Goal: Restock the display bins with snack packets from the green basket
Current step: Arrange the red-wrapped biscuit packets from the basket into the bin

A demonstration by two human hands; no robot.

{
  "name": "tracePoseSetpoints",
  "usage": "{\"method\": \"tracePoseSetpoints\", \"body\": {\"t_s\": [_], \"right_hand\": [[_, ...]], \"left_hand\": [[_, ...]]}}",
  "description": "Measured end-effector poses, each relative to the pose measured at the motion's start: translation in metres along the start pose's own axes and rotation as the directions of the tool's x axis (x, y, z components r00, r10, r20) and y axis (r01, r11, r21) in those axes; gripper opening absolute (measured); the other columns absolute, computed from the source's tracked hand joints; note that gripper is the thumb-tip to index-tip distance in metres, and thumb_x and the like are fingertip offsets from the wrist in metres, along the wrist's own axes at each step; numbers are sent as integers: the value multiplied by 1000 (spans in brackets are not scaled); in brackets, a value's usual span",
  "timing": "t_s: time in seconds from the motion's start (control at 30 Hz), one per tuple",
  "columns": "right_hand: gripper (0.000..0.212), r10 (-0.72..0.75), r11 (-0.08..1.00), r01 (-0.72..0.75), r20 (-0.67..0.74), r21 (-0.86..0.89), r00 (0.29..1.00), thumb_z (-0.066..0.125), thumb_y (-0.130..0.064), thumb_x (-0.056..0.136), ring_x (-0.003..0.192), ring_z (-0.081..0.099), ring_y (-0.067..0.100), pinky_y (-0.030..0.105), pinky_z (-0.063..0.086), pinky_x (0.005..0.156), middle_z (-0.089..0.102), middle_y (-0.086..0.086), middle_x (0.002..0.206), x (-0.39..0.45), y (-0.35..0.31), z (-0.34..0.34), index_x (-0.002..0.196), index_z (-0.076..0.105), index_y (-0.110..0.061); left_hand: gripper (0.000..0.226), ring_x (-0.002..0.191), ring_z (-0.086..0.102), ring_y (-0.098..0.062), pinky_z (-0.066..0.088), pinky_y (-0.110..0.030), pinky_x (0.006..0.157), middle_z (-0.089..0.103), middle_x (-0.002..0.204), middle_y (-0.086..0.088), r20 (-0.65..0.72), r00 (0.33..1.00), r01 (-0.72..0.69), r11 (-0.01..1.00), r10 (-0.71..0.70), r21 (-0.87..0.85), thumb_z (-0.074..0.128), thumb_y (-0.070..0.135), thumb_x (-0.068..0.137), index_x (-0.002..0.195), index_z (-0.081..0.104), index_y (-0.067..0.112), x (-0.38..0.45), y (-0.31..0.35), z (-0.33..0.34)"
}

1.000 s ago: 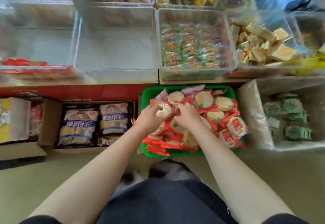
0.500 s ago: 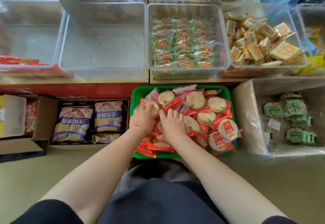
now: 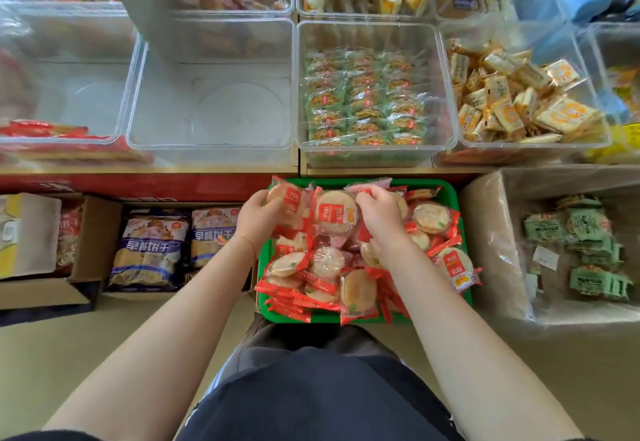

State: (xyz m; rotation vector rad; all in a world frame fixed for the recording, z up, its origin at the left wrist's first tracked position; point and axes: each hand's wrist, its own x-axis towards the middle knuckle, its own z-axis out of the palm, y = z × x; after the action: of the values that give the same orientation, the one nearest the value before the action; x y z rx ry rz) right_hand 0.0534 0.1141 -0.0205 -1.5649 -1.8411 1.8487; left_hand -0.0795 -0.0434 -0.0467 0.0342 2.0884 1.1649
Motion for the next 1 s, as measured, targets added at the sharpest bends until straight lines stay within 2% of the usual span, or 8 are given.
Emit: {"method": "tracePoseSetpoints", "body": {"t_s": [0.1, 0.23, 0.3, 0.5, 0.7, 0.8, 0.87, 1.0], "right_hand": [[26, 144, 956, -138, -2, 260, 990, 44, -11, 99, 87, 69, 18, 37, 59, 74, 70, 7, 97, 5, -8, -2, 103, 70, -13], [22, 226, 860, -245, 95, 448, 969, 47, -14, 102, 78, 69, 17, 31, 55, 61, 70, 8, 90, 1, -16, -2, 108, 67, -9], [20, 201, 819, -266, 181, 509, 963, 58, -19, 99, 85, 70, 19, 36, 58, 68, 72, 9, 94, -3, -14, -2, 115, 64, -7], [45, 96, 748, -309, 364, 587, 926, 71, -4, 85, 103, 65, 31, 49, 56, 86, 67, 15, 111, -4, 0, -1, 127, 56, -8], [57, 90, 708, -344, 404, 617, 910, 72, -23, 83, 104, 67, 25, 55, 37, 103, 74, 9, 106, -11, -2, 14, 135, 57, -5], [44, 35, 712, -301, 397, 634, 917, 70, -20, 87, 95, 72, 24, 45, 53, 88, 75, 10, 101, -24, -17, 26, 126, 61, -4], [37, -6, 724, -274, 403, 633, 915, 65, -17, 92, 96, 71, 25, 39, 59, 79, 73, 13, 104, -33, -27, 39, 125, 61, -2], [43, -34, 758, -273, 455, 592, 890, 63, -22, 92, 110, 66, 32, 48, 54, 93, 68, 19, 120, -46, -44, 88, 130, 59, -2]], "left_hand": [[32, 85, 67, -28, 50, -42, 77, 71, 103, -14, 177, 976, 166, 956, -125, -241, 60, 32, 86, 111, 65, 12, -5, 4, -11], [43, 101, 70, -35, 53, -50, 91, 73, 108, -12, 317, 948, 116, 963, -34, -243, 75, 37, 82, 117, 64, 15, -10, 1, -20], [38, 100, 71, -32, 58, -44, 86, 74, 107, -13, 345, 938, 103, 964, -13, -244, 74, 27, 87, 118, 62, 10, -14, 2, -21], [31, 87, 71, -23, 61, -36, 77, 73, 104, -13, 328, 943, 132, 966, -53, -223, 58, 34, 98, 111, 65, 7, -23, 5, -18], [32, 83, 72, -20, 59, -34, 65, 75, 102, -10, 347, 938, 33, 998, -12, -56, 59, 41, 96, 111, 66, 13, -33, 13, -39], [46, 102, 70, -30, 56, -48, 91, 72, 112, -10, 522, 853, -22, 998, -11, 56, 80, 29, 79, 120, 62, 20, -32, 21, -65], [48, 105, 69, -26, 54, -45, 92, 73, 110, -3, 603, 797, -94, 984, -17, 153, 82, 26, 75, 119, 64, 25, -32, 29, -83], [25, 88, 70, -11, 55, -24, 79, 75, 90, 5, 427, 893, -215, 968, 142, 129, 82, 20, 77, 101, 73, 21, -29, 40, -134]]}}
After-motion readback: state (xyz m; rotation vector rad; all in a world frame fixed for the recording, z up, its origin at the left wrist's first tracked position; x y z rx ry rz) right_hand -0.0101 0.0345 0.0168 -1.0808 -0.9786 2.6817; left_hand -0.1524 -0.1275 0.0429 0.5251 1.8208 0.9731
